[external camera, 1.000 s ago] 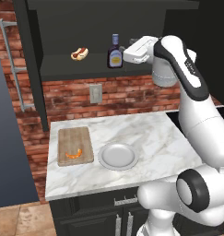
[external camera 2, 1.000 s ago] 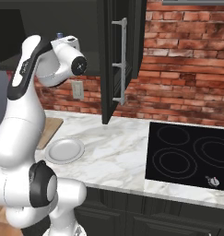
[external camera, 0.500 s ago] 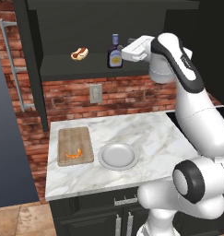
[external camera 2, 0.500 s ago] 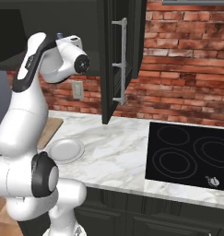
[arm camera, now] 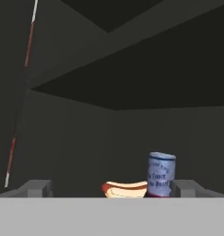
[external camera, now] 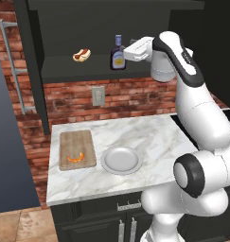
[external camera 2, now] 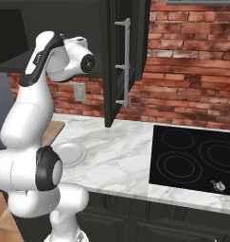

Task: Pick the shrimp from the plate and place it on the cutting board. Then pick the condiment bottle from the cabinet and place it next to the cutting board.

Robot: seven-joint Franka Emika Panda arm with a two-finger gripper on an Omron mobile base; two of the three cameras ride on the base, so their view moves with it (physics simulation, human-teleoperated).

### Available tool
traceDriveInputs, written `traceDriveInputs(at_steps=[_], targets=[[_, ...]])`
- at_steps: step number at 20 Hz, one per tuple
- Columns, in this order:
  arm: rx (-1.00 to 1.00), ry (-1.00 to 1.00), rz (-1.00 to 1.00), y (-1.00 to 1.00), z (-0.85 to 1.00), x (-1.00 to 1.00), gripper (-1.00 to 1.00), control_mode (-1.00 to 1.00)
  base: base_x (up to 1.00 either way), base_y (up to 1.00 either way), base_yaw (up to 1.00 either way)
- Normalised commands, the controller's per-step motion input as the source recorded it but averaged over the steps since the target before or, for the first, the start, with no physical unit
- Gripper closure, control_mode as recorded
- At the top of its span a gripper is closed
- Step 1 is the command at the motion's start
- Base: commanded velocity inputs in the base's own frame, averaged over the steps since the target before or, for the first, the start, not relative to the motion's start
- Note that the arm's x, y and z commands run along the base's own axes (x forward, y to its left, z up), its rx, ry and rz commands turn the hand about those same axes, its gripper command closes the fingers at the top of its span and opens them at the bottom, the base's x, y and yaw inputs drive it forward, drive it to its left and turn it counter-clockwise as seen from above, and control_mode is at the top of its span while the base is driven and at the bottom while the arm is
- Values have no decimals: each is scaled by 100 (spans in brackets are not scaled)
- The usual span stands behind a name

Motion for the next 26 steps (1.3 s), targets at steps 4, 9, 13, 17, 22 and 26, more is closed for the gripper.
traceDriveInputs(at_steps=[4,9,13,17,22,26], targets=[[2,3,0,0,0,16,-100,-100,0,0,0],[2,2,0,0,0,13,-100,-100,0,0,0],[2,1,0,0,0,14,-100,-100,0,0,0],[1,0,0,0,0,12,-100,-100,0,0,0],[0,0,0,0,0,7,-100,-100,0,0,0],[0,0,0,0,0,3,-100,-100,0,0,0]])
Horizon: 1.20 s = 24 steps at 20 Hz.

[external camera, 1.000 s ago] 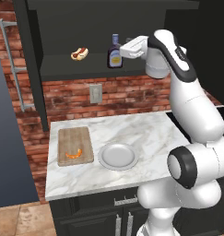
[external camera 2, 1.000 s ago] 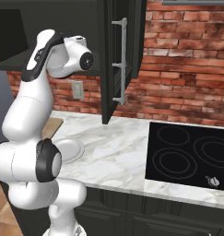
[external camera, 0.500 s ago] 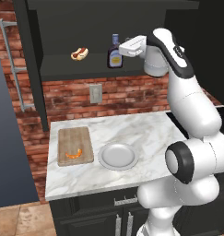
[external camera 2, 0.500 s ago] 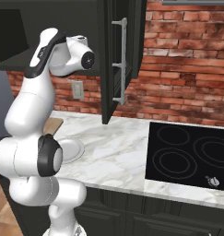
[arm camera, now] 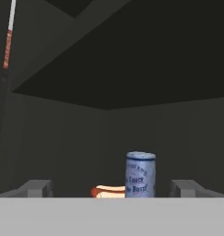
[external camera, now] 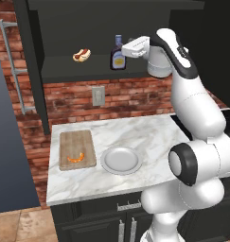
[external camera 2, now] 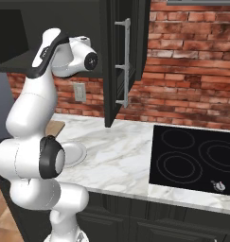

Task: Pick the shrimp from the plate and place it on the cutting board. Then pick the condiment bottle from the cabinet and place it next to the cutting board.

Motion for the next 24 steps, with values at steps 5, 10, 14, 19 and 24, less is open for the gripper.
traceDriveInputs(at_steps=[5,10,14,19,24], targets=[[0,0,0,0,-5,4,-100,-100,0,0,0],[0,0,0,0,-6,9,-100,-100,0,0,0],[0,0,0,3,-6,11,-100,-100,0,0,0],[0,0,0,2,-5,12,-100,-100,0,0,0],[0,0,0,4,-4,13,-100,-100,0,0,0]])
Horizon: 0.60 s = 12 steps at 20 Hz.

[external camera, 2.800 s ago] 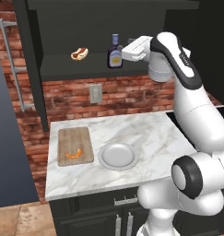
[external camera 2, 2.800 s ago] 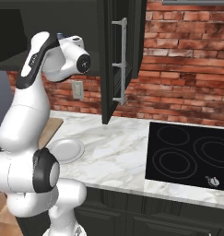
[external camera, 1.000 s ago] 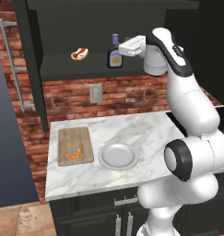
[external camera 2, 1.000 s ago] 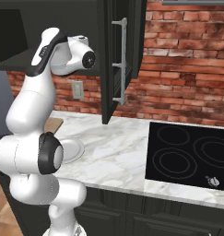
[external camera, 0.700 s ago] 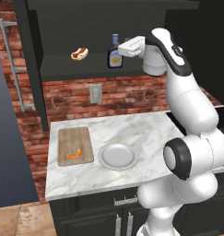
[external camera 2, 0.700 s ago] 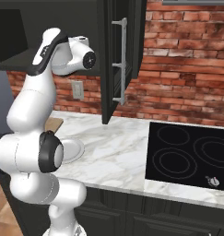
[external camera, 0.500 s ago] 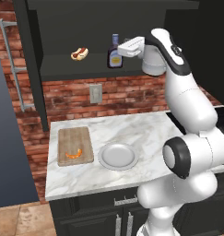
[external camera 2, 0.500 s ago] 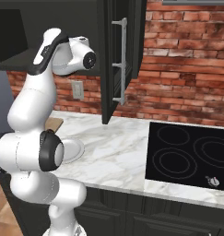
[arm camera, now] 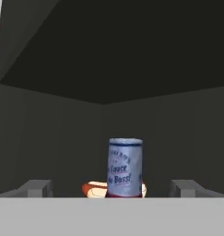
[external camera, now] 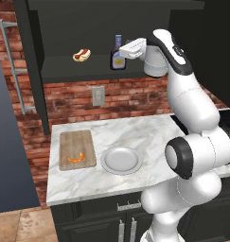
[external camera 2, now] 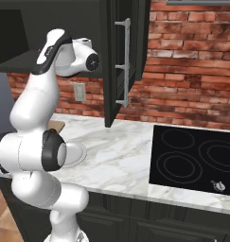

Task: Pick the shrimp from the plate and place it on the cutting board. Then pick the condiment bottle from the cabinet and place it next to the cutting board.

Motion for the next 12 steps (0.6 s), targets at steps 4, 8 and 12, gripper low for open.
traceDriveInputs(at_steps=[4,8,12], targets=[[0,0,0,3,-3,13,-100,-100,0,0,0],[0,0,0,1,-1,16,-100,-100,0,0,0],[0,0,0,0,0,16,-100,-100,0,0,0]])
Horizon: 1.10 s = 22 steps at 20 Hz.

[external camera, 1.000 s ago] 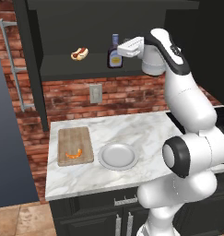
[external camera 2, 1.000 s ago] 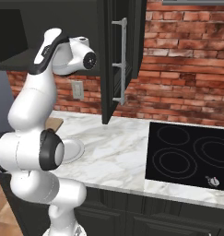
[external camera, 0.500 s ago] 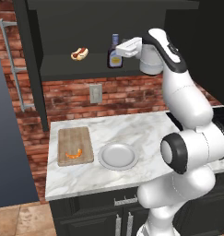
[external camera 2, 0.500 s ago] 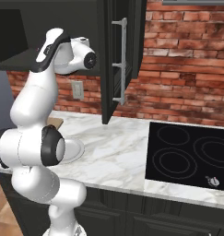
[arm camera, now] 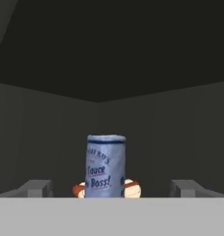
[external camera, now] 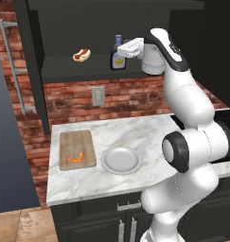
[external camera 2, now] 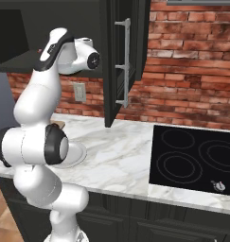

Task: Pick the shrimp from the plate and place it on the cutting board. Then pick the condiment bottle from the cabinet and place it next to the cutting board.

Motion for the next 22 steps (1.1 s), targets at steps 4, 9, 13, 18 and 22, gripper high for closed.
traceDriveInputs(at_steps=[4,9,13,18,22], targets=[[0,0,0,3,0,12,-100,-100,0,0,0],[0,0,0,6,0,10,-100,-100,0,0,0],[0,0,0,7,0,8,-100,-100,0,0,0],[0,0,0,6,0,9,-100,-100,0,0,0],[0,0,0,5,-2,7,-100,-100,0,0,0]])
